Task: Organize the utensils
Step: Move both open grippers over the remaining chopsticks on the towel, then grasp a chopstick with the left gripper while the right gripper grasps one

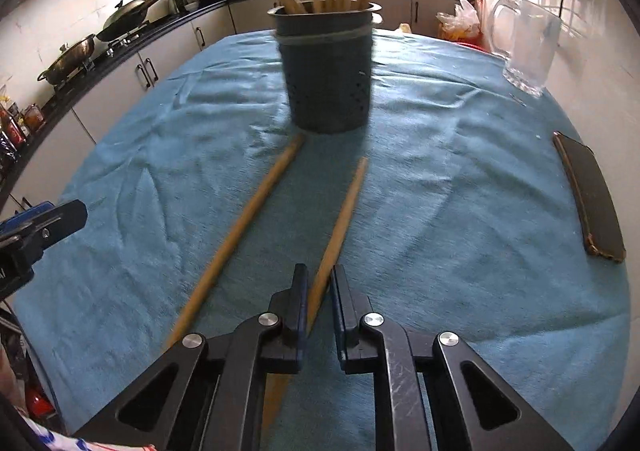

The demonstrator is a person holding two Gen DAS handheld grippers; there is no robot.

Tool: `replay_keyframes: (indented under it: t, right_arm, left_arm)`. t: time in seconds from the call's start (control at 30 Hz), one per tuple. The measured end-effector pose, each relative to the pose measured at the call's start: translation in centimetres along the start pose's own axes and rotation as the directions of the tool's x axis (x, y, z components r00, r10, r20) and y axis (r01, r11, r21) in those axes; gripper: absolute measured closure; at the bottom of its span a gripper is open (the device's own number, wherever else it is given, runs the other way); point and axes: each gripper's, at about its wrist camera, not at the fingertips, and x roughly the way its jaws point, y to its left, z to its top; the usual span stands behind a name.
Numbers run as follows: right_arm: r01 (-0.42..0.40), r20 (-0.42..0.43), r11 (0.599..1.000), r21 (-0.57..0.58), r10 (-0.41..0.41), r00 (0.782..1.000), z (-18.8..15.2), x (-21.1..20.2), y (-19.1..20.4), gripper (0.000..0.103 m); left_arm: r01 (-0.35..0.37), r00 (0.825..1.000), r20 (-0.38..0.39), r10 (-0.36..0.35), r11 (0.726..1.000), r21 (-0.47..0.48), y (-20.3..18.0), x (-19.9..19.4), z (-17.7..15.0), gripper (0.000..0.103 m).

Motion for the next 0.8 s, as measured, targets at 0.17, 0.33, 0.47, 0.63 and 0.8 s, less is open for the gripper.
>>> replay_keyframes:
  t: [0.17, 0.33, 0.47, 0.63, 0.8]
  right_arm:
    - [0.031, -0.026, 0.999, 0.02, -0.03, 0.999, -1.2, -1.1, -3.0, 0.092]
    - [0.044, -0.036, 0.997, 0.058, -0.042, 0.998, -2.1, -2.1, -5.8, 0.091]
    - [0.016, -0.037, 0.996, 0.086, -0.013, 0.999, -2.2, -2.4, -6.9, 0.091]
    - [-0.019, -0.033, 0.993, 0.113, 0.023, 0.999, -2.2, -2.4, -7.1, 0.091]
    - [-0.031, -0.034, 0.993, 0.113, 0.035, 0.999, -2.3, -2.2, -6.9, 0.091]
  left_arm:
    - [0.049, 0.999, -0.015, -0.048, 0.995, 0.086, -2.7, 0.4, 0.2, 0.043]
    - [0.111, 0.992, -0.077, -0.099, 0.979, 0.173, -6.0, 2.2, -0.9, 0.043]
    - [0.129, 0.989, -0.106, -0.106, 0.963, 0.235, -8.1, 3.4, -1.5, 0.043]
    - [0.124, 0.986, -0.137, -0.091, 0.959, 0.256, -9.4, 4.8, -1.7, 0.087]
    - [0.202, 0.965, -0.2, -0.168, 0.965, 0.166, -8.4, 4.6, -1.5, 0.097]
